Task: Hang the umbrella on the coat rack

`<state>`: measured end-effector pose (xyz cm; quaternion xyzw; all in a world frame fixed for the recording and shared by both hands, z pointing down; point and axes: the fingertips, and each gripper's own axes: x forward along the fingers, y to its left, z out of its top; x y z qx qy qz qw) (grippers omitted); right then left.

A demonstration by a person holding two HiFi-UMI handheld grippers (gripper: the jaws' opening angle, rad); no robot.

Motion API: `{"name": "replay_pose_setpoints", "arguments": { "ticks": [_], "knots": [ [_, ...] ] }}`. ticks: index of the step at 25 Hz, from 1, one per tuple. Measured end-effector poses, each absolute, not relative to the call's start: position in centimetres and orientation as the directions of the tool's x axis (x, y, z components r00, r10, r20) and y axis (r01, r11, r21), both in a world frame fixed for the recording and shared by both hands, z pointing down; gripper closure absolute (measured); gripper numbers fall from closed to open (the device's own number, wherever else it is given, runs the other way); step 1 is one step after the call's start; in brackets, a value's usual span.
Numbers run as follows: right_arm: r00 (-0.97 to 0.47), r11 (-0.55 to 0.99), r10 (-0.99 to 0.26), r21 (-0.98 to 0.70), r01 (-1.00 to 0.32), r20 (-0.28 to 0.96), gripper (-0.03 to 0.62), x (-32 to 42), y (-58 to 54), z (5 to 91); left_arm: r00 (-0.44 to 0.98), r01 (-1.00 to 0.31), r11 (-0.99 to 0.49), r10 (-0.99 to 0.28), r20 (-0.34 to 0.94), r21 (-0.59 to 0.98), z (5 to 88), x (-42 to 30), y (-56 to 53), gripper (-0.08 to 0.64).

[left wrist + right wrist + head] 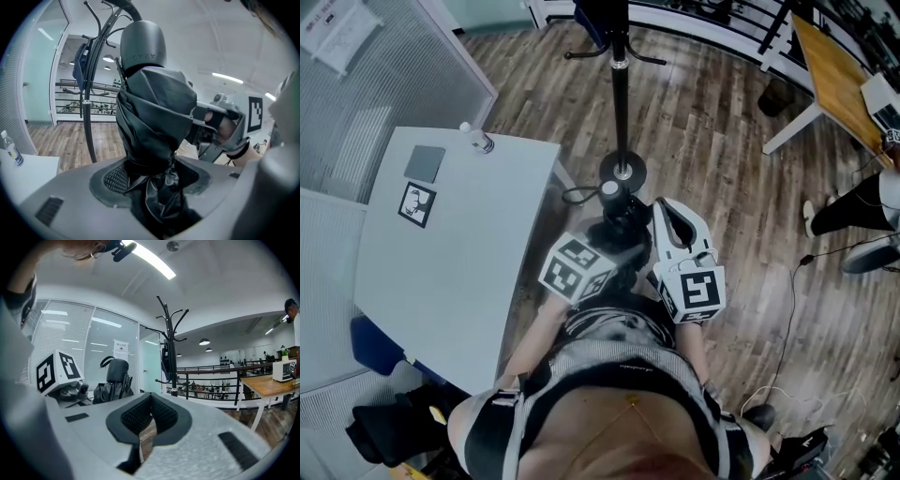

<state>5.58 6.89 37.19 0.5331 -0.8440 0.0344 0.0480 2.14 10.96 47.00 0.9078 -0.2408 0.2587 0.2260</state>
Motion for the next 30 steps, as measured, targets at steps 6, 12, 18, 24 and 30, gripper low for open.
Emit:
{"name": "replay_pose_setpoints", "arguments": {
  "ticks": [6, 12, 18, 24, 30],
  "knots": [
    [-0.391, 0.393, -0.912, -0.007, -0.919, 0.124, 0.588, 6.6, 6.4, 37.8, 0.760, -0.524, -0.803, -0.289, 0.582, 0.284, 47.5, 2.9, 10.5, 0.298],
    [-0.403, 0.407, -0.906, 0.006, -0.913, 0.127, 0.588, 6.4, 5.3, 37.7, 0.764, -0.514, -0.809, -0.281, 0.580, 0.285, 47.6, 3.3, 9.4, 0.299],
    [-0.398, 0.402, -0.909, 0.016, -0.915, 0.122, 0.588, 6.3, 3.6, 37.2, 0.771, -0.503, -0.815, -0.273, 0.575, 0.287, 47.5, 3.3, 7.7, 0.299],
    [-0.380, 0.385, -0.916, 0.020, -0.923, 0.128, 0.588, 6.5, 1.5, 37.3, 0.776, -0.488, -0.824, -0.259, 0.575, 0.288, 47.5, 3.4, 5.4, 0.298],
    [-0.369, 0.375, -0.920, 0.022, -0.927, 0.133, 0.588, 6.6, -1.2, 37.6, 0.776, -0.478, -0.828, -0.241, 0.583, 0.294, 48.3, 3.4, 2.9, 0.299]
  ]
}}
